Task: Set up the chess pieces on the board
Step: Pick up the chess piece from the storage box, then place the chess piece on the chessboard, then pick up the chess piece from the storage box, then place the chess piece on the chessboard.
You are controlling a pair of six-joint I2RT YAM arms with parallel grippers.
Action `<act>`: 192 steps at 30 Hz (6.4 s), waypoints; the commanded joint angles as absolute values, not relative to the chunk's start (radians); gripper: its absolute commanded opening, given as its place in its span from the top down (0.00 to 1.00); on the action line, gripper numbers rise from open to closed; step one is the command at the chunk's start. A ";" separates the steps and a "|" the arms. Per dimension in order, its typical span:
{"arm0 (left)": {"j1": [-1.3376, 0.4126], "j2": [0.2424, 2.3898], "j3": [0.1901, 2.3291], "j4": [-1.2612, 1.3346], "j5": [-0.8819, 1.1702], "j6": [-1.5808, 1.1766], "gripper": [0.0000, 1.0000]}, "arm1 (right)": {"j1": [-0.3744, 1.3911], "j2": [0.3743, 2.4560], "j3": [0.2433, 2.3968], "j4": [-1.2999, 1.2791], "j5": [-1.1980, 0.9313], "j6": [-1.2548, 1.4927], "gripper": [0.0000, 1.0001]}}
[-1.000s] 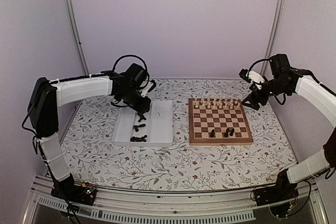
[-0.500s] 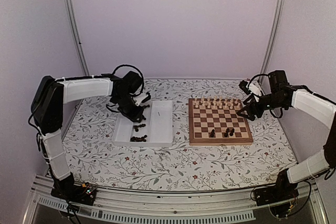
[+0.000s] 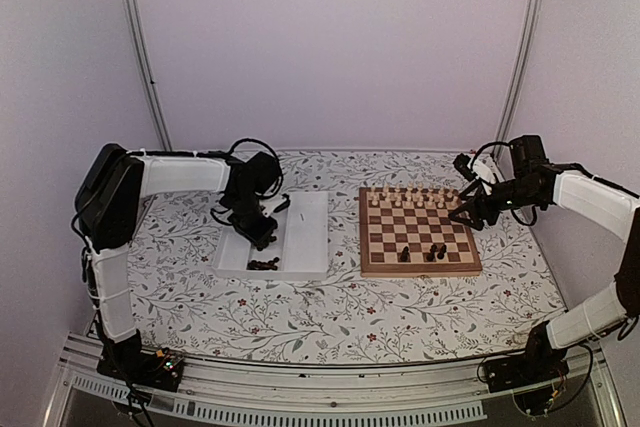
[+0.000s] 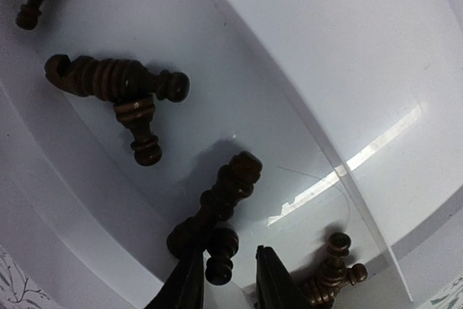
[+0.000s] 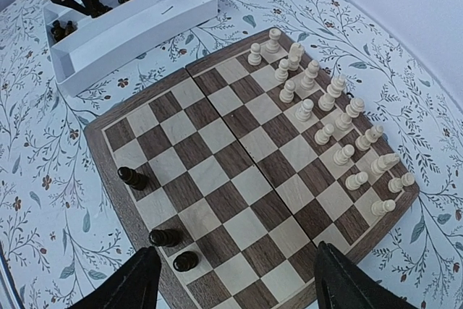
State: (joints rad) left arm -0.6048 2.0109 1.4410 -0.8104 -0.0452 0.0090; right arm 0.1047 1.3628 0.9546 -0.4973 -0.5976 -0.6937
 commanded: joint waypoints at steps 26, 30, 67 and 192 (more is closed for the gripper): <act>-0.881 2.103 1.903 -0.914 -0.054 0.021 0.96 | 0.116 1.405 0.955 -0.478 -0.568 -0.681 0.27; -0.922 2.189 2.013 -0.897 -0.022 0.034 0.96 | 0.116 1.419 0.956 -0.476 -0.565 -0.667 0.27; -0.991 2.518 2.296 -0.814 0.059 0.028 0.92 | 0.171 1.475 0.954 -0.456 -0.461 -0.661 0.25; -1.040 2.321 2.207 -1.027 0.045 -0.017 0.88 | 0.189 1.515 0.953 -0.486 -0.437 -0.684 0.27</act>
State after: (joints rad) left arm -1.0176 2.2681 2.1227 -1.0340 -0.0147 -0.0330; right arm 0.1833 1.5124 0.9543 -0.4717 -0.4442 -0.6739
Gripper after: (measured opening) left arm 0.124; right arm 0.732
